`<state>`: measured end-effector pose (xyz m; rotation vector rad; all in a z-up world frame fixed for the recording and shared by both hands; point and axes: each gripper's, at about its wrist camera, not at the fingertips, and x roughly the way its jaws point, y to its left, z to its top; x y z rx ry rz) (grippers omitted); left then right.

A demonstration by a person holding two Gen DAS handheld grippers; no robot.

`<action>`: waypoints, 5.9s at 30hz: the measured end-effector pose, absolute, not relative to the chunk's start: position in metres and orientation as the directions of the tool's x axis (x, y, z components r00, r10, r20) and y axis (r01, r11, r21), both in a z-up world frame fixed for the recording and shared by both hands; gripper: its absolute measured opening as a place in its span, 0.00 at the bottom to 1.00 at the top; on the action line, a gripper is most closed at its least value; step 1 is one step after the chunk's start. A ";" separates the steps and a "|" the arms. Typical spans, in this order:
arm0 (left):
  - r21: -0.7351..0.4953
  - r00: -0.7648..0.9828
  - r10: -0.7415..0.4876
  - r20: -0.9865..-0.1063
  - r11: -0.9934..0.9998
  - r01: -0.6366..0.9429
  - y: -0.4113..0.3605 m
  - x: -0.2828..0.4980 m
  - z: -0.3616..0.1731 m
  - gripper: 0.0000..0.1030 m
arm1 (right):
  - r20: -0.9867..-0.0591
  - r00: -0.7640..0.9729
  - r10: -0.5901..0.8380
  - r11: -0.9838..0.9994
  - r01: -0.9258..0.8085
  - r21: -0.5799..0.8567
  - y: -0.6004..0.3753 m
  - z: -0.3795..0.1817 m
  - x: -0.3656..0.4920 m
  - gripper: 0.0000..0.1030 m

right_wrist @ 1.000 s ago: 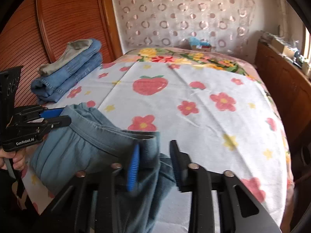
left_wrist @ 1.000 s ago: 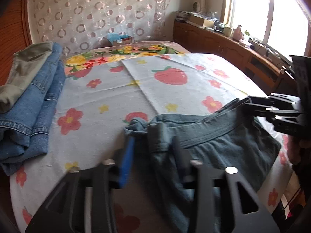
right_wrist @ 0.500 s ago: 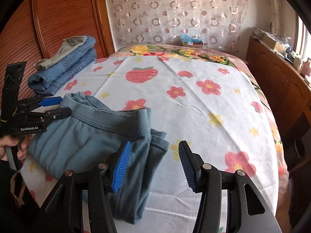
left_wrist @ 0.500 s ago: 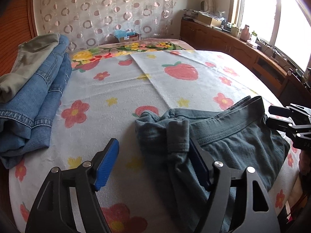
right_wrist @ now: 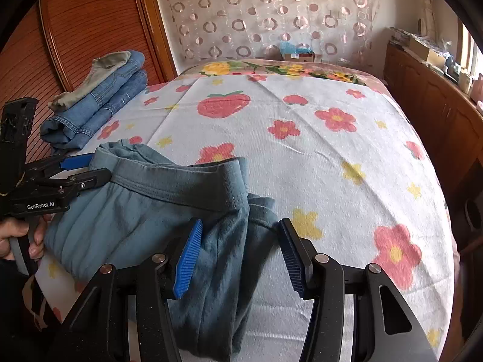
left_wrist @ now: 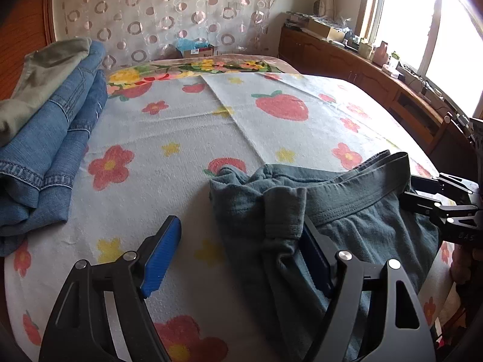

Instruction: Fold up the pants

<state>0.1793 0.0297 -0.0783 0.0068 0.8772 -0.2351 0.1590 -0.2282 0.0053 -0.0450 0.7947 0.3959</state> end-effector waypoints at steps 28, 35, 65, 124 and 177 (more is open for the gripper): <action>-0.109 0.623 -0.274 -0.733 0.951 0.290 0.007 0.168 -0.068 0.21 | -0.677 0.636 0.370 0.915 -0.375 0.149 -0.233 0.003 0.157 0.40; -0.089 0.669 -0.278 -0.690 0.949 0.302 0.004 0.152 -0.050 0.19 | -0.678 0.626 0.386 0.907 -0.390 0.157 -0.230 0.002 0.155 0.18; -0.021 0.807 -0.340 -0.482 0.926 0.378 -0.023 0.102 0.053 0.18 | -0.474 0.772 0.424 0.897 -0.428 0.106 -0.244 0.072 0.094 0.11; -0.049 0.914 -0.071 -0.400 0.997 0.055 0.139 0.189 0.100 0.18 | -0.386 0.660 0.645 0.704 -0.709 -0.035 -0.150 0.107 0.310 0.11; -0.136 0.839 0.167 -0.518 0.952 -0.273 0.241 0.190 0.039 0.51 | -0.520 0.451 0.726 0.515 -0.857 -0.024 -0.056 0.091 0.434 0.33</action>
